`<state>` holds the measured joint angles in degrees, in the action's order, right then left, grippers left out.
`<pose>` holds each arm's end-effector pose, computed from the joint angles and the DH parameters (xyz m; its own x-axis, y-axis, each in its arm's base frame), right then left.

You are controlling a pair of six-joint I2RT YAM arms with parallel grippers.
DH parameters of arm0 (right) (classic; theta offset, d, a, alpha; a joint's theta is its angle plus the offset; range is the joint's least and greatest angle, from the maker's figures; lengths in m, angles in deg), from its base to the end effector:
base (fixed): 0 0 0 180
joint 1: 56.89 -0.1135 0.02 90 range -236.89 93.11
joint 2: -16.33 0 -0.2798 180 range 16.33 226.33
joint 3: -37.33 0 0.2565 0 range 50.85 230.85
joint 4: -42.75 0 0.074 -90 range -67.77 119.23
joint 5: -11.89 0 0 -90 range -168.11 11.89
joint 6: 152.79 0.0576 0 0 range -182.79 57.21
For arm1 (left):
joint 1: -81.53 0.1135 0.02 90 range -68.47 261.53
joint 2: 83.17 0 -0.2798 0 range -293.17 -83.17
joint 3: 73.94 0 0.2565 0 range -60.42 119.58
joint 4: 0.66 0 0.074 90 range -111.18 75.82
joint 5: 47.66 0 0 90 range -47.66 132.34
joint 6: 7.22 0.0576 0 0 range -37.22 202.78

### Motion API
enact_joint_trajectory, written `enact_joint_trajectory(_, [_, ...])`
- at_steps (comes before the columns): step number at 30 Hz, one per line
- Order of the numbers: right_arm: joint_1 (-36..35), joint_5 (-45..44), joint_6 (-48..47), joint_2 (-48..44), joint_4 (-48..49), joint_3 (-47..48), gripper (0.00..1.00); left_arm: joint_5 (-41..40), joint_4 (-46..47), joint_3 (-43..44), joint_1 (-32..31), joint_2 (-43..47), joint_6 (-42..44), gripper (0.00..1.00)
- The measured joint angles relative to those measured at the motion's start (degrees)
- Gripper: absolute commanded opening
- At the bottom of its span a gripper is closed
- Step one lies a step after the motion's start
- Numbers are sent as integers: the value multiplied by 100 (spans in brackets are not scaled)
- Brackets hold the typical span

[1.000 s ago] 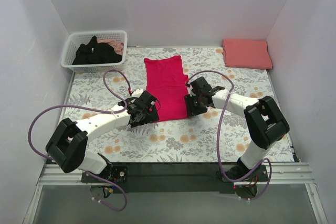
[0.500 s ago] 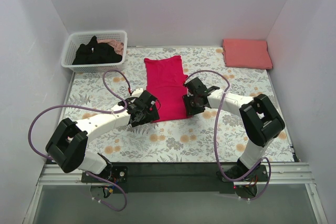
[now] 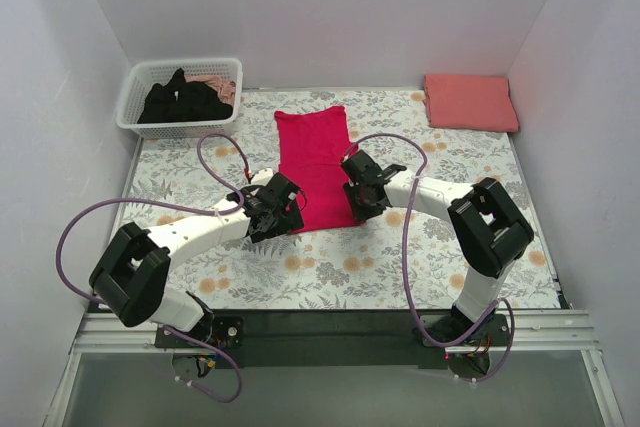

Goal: Fold and stack the t-shirts
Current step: Fold the tshirt

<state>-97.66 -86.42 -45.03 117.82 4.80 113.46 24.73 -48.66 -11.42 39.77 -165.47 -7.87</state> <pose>0.2829 0.2329 0.1608 -0.8265 -0.3141 -0.4671 -0.3622 0.9320 0.0140 0.2150 -0.1686 0.1846 -0.5416 -0.7941 -0.2758 -0.6967 0.6076 -0.3813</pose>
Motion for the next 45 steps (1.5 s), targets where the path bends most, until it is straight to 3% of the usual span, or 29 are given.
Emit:
enact_joint_trajectory(5, [-79, -52, 13, 90, -101, 103, 25, -9, -2, 0, 0, -28, -74, 77])
enact_joint_trajectory(10, [-103, 13, 20, 133, -118, 153, 1, -2, 2, 0, 0, -153, -140, 77])
enact_joint_trajectory(17, [-103, 33, -15, 153, -151, 181, 1, 31, 35, 68, 0, -509, -221, 72])
enact_joint_trajectory(27, [-103, 63, -125, 151, -144, 179, 1, -46, 57, 507, 0, -1014, -195, 47])
enact_joint_trajectory(38, [-101, 92, -168, 151, -142, 179, 1, -85, -31, 841, 0, -1495, -13, 43])
enact_joint_trajectory(42, [-98, 96, -168, 151, -142, 179, 1, -39, -96, 962, 2, -1598, 46, 29])
enact_joint_trajectory(43, [-98, 96, -168, 151, -142, 179, 1, -22, -96, 966, 2, -1604, 44, 20])
enact_joint_trajectory(45, [-98, 96, -168, 151, -142, 179, 1, 50, -61, 966, 2, -1609, 44, 12])
